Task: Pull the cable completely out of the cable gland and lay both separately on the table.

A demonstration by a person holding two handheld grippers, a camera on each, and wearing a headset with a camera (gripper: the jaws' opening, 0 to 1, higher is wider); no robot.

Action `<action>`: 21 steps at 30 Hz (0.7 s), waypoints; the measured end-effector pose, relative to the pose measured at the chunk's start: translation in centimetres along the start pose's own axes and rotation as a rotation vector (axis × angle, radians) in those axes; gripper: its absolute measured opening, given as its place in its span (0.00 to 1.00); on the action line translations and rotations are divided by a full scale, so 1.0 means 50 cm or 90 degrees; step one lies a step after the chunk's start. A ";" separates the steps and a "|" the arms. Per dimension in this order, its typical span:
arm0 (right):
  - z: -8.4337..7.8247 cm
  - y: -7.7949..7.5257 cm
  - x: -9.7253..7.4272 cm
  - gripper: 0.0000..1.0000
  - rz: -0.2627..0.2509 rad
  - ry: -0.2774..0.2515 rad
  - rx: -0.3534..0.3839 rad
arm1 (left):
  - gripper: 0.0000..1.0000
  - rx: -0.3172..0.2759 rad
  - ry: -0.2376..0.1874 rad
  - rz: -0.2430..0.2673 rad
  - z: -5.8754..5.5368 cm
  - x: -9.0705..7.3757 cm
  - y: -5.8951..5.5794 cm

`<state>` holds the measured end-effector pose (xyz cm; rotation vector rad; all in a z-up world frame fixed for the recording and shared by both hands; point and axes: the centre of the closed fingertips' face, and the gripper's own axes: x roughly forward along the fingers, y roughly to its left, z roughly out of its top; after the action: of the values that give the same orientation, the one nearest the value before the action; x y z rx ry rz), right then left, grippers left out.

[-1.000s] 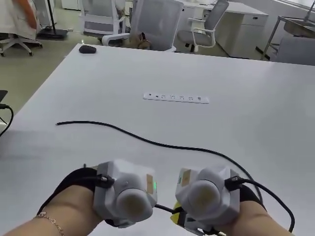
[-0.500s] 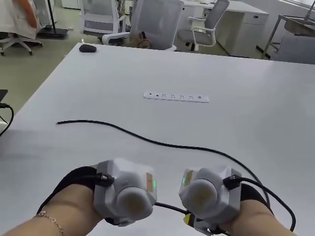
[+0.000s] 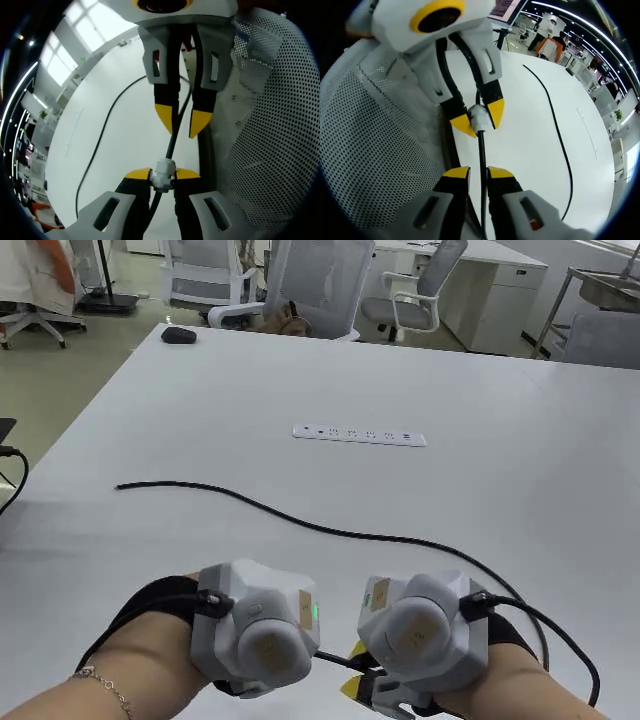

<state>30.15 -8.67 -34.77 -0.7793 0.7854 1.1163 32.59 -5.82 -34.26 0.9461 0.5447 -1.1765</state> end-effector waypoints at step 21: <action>-0.081 -0.024 0.001 0.03 -0.028 0.105 0.048 | 0.18 -0.006 0.000 0.004 0.000 0.000 0.004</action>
<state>30.70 -12.38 -36.66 -0.8283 0.9403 0.9864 32.76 -5.83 -34.21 0.9392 0.5458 -1.1676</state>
